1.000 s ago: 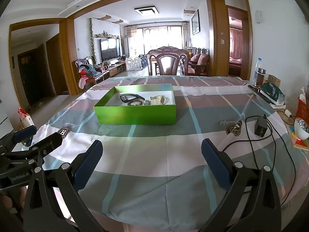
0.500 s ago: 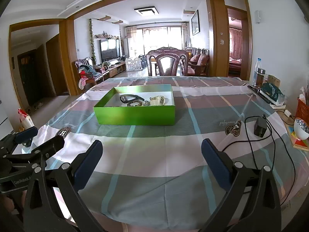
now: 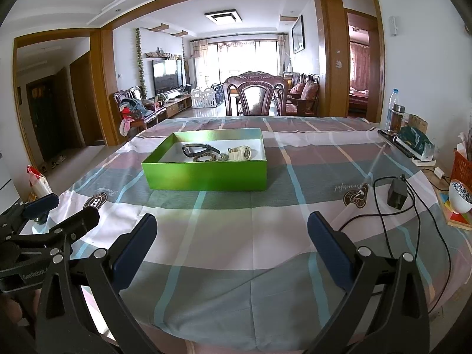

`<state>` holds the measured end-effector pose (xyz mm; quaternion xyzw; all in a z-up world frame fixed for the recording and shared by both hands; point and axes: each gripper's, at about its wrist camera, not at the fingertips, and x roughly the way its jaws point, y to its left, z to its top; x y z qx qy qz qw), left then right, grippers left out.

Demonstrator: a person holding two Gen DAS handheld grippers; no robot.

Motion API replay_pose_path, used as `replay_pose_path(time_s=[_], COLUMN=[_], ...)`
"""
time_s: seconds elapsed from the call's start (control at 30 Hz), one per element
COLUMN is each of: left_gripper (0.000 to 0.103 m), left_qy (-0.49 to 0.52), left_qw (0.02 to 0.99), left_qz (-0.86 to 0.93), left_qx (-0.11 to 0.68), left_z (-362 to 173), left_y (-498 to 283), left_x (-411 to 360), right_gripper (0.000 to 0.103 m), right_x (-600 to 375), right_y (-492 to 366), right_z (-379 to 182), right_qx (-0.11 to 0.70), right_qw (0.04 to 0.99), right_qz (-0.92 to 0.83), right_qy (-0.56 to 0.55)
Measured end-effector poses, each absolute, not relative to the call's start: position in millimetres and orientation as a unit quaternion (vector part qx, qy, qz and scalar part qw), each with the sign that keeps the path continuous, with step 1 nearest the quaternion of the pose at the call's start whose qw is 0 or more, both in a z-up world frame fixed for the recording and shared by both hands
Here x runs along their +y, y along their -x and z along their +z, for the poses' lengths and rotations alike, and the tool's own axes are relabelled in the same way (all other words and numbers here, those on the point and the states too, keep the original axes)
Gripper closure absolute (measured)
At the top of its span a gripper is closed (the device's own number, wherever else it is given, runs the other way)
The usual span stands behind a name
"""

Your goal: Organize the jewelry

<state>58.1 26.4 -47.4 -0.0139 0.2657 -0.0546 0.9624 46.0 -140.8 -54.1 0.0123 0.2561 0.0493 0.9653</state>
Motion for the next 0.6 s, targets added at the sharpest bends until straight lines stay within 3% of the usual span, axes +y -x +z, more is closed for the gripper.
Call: replay_pose_path(time_s=[0.6], left_gripper=[0.004], left_qy=[0.013], left_qw=[0.961], left_qz=[-0.055], left_qx=[0.269], left_z=[-50.4], left_y=[-60.1], left_x=[25.1], right_gripper=[0.003], right_x=[-144.8], right_y=[-45.8], right_z=[-57.0], right_qx=[0.26], right_qw=[0.964], right_qz=[0.049], right_qy=[-0.013])
